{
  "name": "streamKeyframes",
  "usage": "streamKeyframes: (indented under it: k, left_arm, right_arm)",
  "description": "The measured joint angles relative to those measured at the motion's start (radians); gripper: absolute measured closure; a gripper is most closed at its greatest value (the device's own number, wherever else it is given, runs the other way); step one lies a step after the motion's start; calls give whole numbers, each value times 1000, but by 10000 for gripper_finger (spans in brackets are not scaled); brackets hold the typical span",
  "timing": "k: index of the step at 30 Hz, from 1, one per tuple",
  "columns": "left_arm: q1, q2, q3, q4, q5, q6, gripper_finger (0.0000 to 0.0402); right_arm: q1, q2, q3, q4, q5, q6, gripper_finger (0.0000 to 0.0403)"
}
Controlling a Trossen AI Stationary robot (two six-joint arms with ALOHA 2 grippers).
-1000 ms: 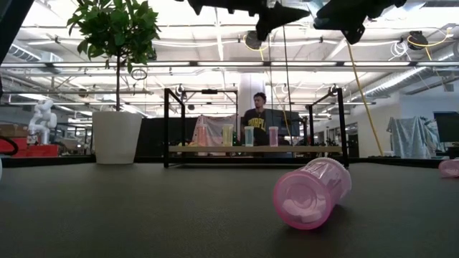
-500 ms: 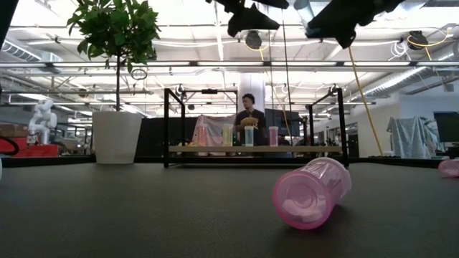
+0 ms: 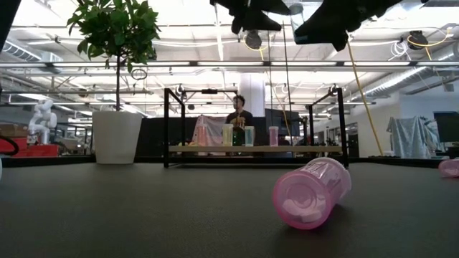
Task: Pick and place medicine bottles onto shelf by color
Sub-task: Put the right blue pill bottle on the shelf aligned with the other blue pill bottle
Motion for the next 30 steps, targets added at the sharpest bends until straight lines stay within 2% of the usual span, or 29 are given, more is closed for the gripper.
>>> streamKeyframes:
  k: [20,30]
  left_arm:
    - [-10,14,-1,81,49,-14,139]
    - [-10,14,-1,110,69,22,207]
  right_arm:
    - [-6,7,0,-13,22,-31,298]
    - [-6,7,0,1,24,-25,298]
